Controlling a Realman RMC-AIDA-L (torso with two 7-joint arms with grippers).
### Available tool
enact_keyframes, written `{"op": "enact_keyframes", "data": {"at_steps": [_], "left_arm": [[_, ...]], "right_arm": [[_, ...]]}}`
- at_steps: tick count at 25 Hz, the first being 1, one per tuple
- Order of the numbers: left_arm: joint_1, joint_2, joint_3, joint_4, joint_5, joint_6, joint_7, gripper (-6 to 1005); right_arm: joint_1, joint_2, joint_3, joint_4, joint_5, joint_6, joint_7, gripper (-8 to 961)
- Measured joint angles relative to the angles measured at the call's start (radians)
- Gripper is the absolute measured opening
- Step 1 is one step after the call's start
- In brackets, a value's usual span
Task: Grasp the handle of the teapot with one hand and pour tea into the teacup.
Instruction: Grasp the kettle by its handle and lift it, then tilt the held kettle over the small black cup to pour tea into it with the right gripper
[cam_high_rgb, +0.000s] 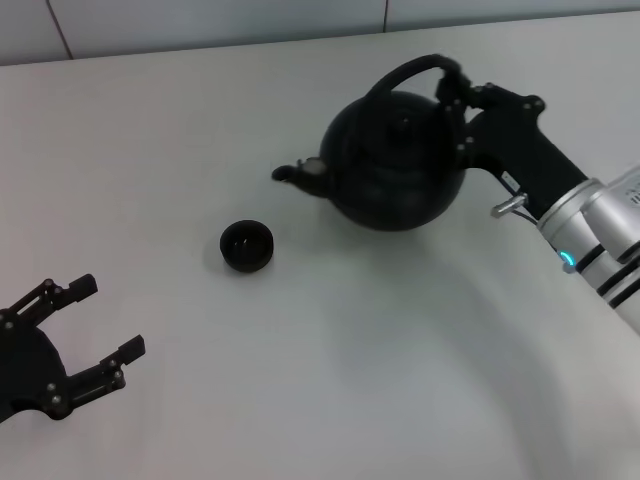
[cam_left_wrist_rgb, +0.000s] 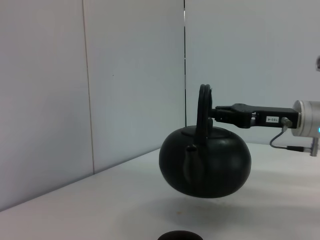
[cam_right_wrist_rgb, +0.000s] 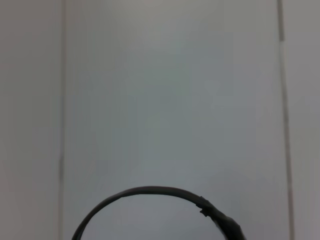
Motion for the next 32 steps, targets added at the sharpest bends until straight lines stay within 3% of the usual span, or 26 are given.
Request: {"op": "enact_keyframes", "data": {"at_steps": [6, 19, 32], "left_arm": [[-0.001, 0.000, 0.000, -0.002, -0.001, 0.001, 0.010, 859], [-0.006, 0.000, 0.000, -0.007, -0.011, 0.004, 0.011, 859], [-0.009, -0.002, -0.002, -0.007, -0.022, 0.003, 0.010, 859]], "right_arm": [[0.050, 0.000, -0.005, -0.047, -0.087, 0.046, 0.051, 77], [0.076, 0.001, -0.017, -0.096, -0.114, 0.042, 0.033, 77], [0.115, 0.002, -0.022, -0.115, -0.134, 0.039, -0.135, 78]]}}
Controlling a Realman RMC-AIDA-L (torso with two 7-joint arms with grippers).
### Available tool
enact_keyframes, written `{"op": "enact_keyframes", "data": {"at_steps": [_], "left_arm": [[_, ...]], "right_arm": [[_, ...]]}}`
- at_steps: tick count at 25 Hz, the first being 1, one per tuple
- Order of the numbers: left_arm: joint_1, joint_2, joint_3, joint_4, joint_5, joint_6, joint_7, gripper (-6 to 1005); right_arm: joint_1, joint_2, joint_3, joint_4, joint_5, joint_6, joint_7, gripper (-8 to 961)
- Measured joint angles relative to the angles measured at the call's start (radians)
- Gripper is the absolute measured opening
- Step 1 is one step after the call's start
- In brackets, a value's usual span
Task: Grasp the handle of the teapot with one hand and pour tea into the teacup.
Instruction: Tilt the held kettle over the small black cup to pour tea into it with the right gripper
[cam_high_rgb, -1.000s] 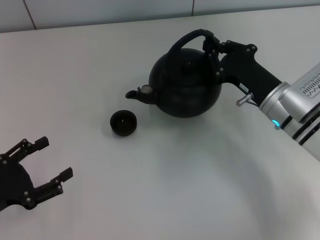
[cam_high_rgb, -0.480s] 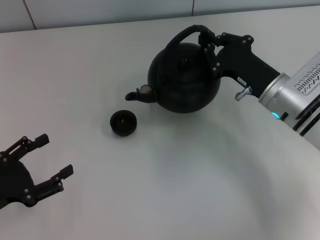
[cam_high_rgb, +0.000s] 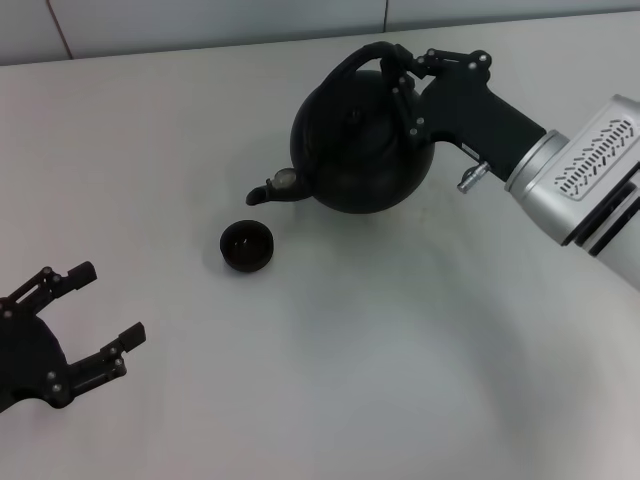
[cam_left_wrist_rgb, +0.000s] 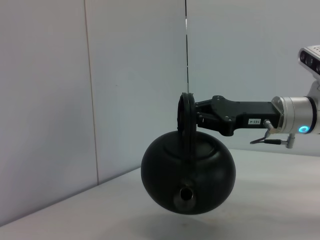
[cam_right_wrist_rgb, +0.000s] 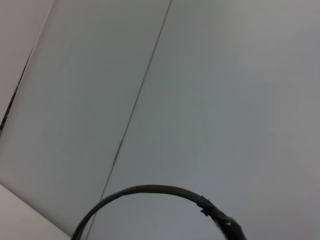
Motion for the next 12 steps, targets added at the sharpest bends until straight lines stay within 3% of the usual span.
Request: {"op": "enact_keyframes", "data": {"at_steps": [12], "left_arm": [[-0.002, 0.000, 0.000, -0.004, -0.004, -0.003, 0.010, 859]], "right_arm": [[0.013, 0.001, -0.007, -0.004, -0.008, 0.006, -0.101, 78]]}}
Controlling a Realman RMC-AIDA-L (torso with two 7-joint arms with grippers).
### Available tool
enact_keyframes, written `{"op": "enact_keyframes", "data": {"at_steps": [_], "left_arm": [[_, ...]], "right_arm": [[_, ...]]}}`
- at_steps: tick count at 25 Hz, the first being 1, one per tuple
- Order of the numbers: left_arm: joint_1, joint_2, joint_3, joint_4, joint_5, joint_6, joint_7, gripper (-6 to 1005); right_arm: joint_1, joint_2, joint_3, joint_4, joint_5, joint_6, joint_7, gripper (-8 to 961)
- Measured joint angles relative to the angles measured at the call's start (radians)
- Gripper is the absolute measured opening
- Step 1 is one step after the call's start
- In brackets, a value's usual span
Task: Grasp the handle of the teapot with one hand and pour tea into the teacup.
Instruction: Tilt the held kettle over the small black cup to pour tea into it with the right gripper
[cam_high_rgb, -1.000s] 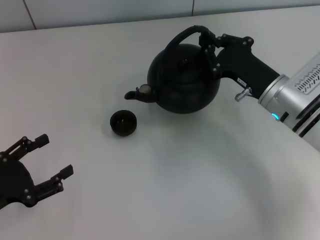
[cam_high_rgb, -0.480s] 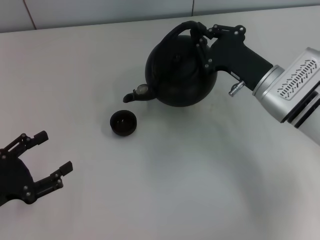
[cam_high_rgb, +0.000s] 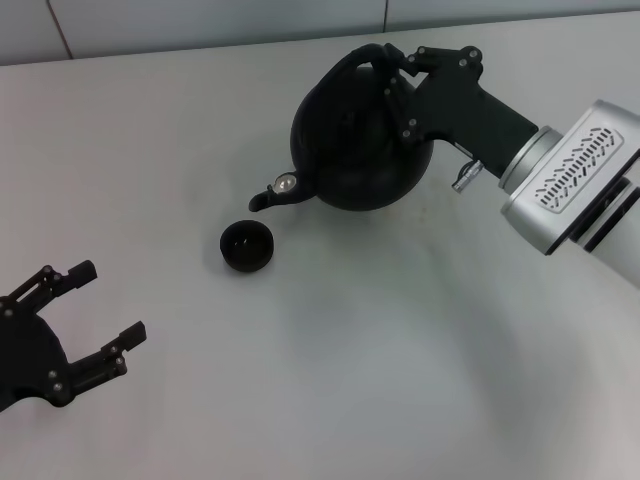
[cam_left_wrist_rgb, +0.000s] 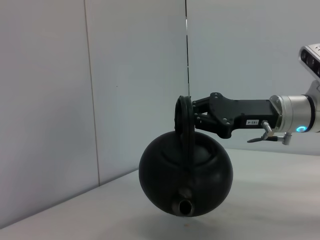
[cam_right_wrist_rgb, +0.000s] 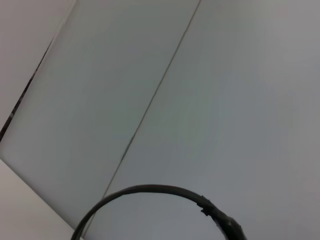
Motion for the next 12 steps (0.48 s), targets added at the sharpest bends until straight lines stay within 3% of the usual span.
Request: {"op": "enact_keyframes", "data": {"at_steps": [12], "left_arm": [[-0.001, -0.001, 0.005, -0.002, 0.000, -0.003, 0.001, 859]], "right_arm": [[0.006, 0.001, 0.000, 0.003, -0.002, 0.001, -0.061, 78]]}}
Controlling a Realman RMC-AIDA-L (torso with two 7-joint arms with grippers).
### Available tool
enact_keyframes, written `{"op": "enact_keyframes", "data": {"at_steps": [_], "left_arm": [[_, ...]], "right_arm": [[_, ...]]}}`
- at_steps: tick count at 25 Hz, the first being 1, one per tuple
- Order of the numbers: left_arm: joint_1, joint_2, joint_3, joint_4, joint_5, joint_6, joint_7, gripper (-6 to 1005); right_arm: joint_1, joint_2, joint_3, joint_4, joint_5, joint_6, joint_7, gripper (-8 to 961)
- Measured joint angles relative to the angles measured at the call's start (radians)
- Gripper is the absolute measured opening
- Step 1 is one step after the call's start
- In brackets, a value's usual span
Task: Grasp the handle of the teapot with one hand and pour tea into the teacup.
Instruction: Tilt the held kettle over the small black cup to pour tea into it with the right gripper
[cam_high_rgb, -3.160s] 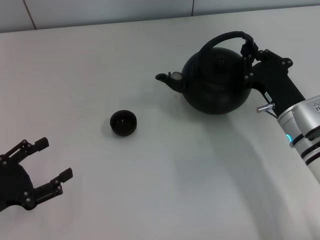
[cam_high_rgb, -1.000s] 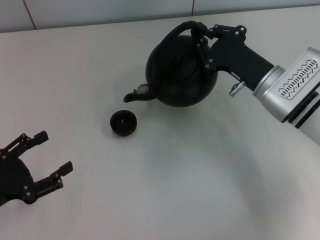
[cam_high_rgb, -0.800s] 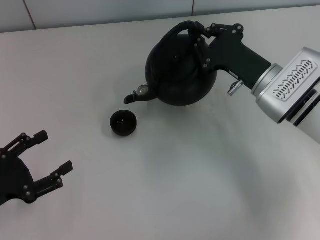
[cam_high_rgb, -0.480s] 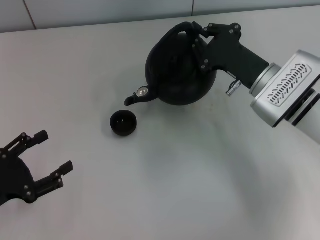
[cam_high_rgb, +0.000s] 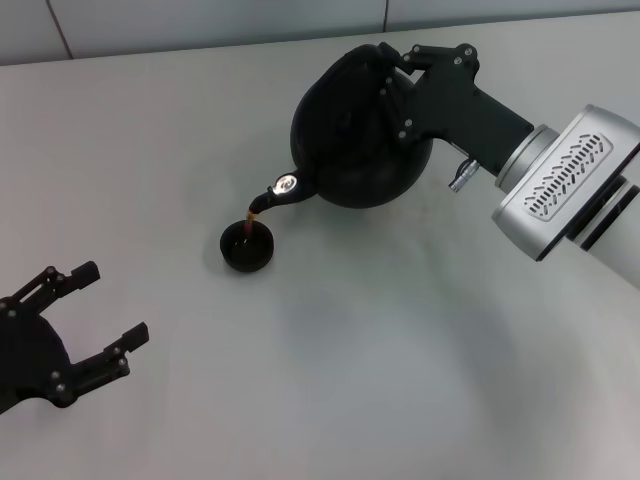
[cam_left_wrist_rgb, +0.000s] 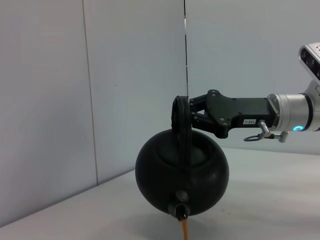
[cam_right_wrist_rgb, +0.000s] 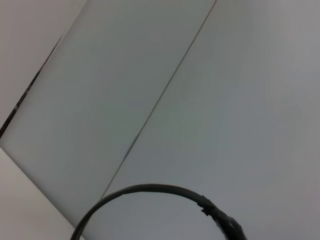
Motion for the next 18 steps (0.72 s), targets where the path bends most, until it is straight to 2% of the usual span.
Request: {"op": "enact_keyframes", "data": {"at_steps": [18], "left_arm": [[0.001, 0.000, -0.003, -0.009, 0.000, 0.004, 0.002, 859]], "right_arm": [[0.008, 0.000, -0.008, -0.003, -0.002, 0.002, -0.013, 77]]}}
